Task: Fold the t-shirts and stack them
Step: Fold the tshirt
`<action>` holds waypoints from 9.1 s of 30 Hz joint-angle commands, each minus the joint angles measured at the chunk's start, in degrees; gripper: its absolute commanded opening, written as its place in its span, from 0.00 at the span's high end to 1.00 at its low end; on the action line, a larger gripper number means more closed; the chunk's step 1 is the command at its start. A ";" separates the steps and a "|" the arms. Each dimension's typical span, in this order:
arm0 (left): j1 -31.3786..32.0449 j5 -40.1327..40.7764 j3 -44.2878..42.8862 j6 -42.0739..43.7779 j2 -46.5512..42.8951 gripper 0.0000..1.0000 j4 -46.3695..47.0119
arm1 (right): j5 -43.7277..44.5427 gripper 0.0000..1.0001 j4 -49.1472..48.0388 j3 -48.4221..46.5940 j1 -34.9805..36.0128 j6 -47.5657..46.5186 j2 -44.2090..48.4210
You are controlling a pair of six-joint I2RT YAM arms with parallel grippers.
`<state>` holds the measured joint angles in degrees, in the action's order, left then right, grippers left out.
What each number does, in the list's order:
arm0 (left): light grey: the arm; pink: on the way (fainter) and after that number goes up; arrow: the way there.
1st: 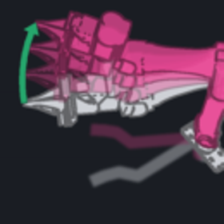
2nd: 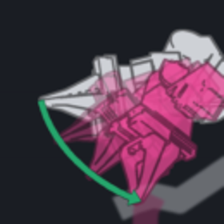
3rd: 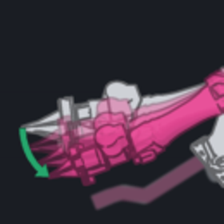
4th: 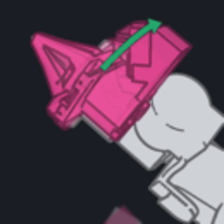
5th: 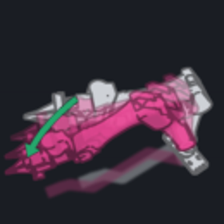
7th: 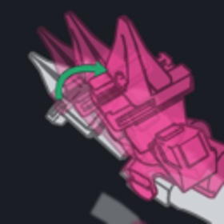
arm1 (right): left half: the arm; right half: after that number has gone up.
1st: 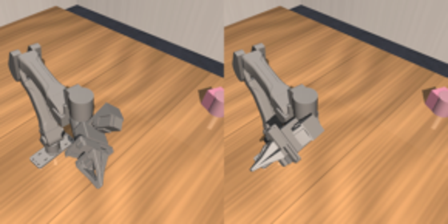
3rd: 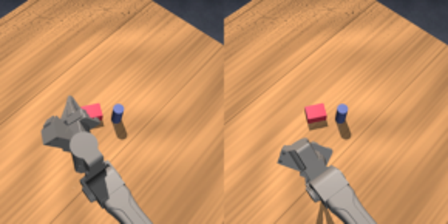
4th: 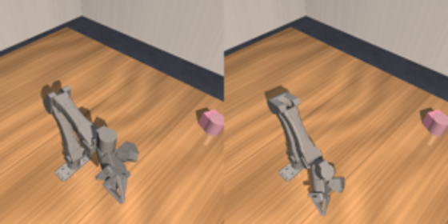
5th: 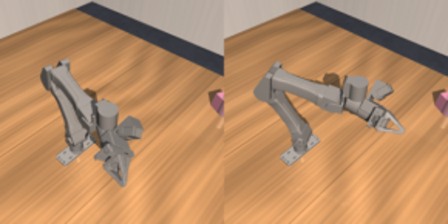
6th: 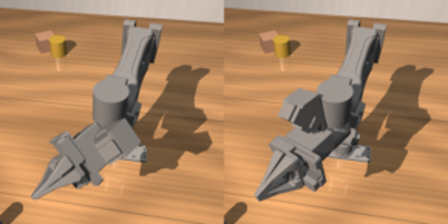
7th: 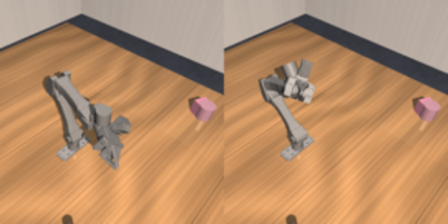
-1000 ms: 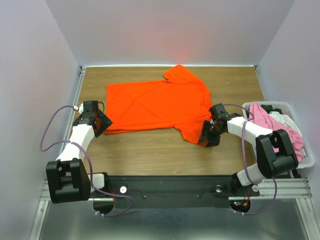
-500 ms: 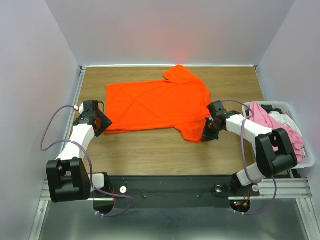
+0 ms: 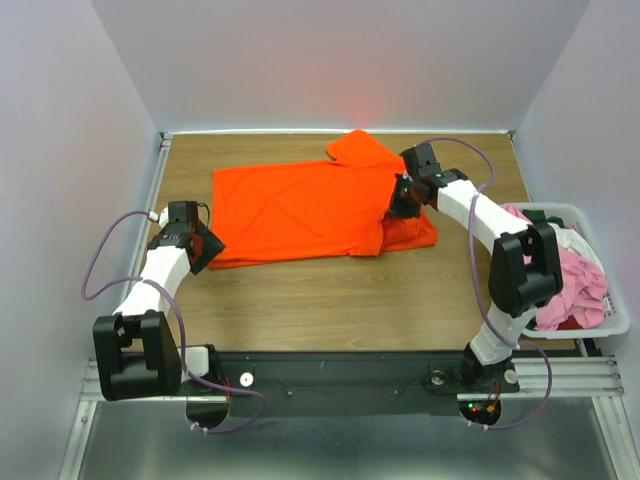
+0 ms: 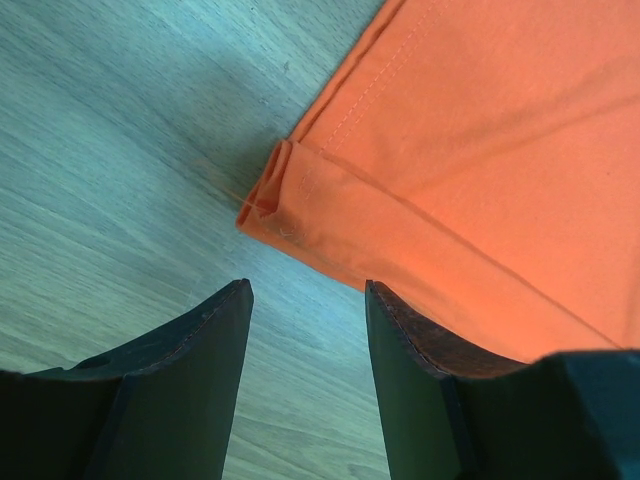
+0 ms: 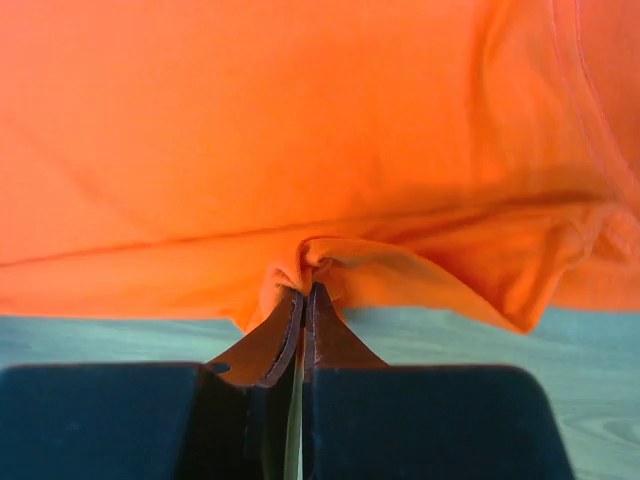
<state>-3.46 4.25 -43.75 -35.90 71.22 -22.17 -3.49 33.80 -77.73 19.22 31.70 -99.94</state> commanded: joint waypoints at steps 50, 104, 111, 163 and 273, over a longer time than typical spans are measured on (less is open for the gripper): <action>0.21 1.10 -1.43 2.93 1.02 0.39 0.03 | 13.07 0.45 -1.72 -24.75 -2.61 -0.06 -19.95; 1.62 4.89 -3.73 -0.66 4.54 0.33 0.46 | -1.35 0.35 -10.16 19.81 -18.26 -1.82 9.77; 1.18 5.85 1.38 -2.16 4.98 0.35 2.22 | -1.61 0.37 -10.77 21.40 -18.43 -2.43 9.59; -2.69 3.83 5.69 0.21 9.29 0.89 7.76 | -1.79 0.77 -17.98 23.77 -18.96 -2.52 3.17; 36.06 0.76 -26.89 7.16 18.14 0.15 11.72 | 4.70 0.37 -11.04 -4.45 -4.81 -14.74 -5.97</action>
<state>28.32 2.92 -62.08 -28.58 83.18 -11.64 -3.44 21.30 -84.71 14.61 21.32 -107.33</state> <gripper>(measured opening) 0.853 0.647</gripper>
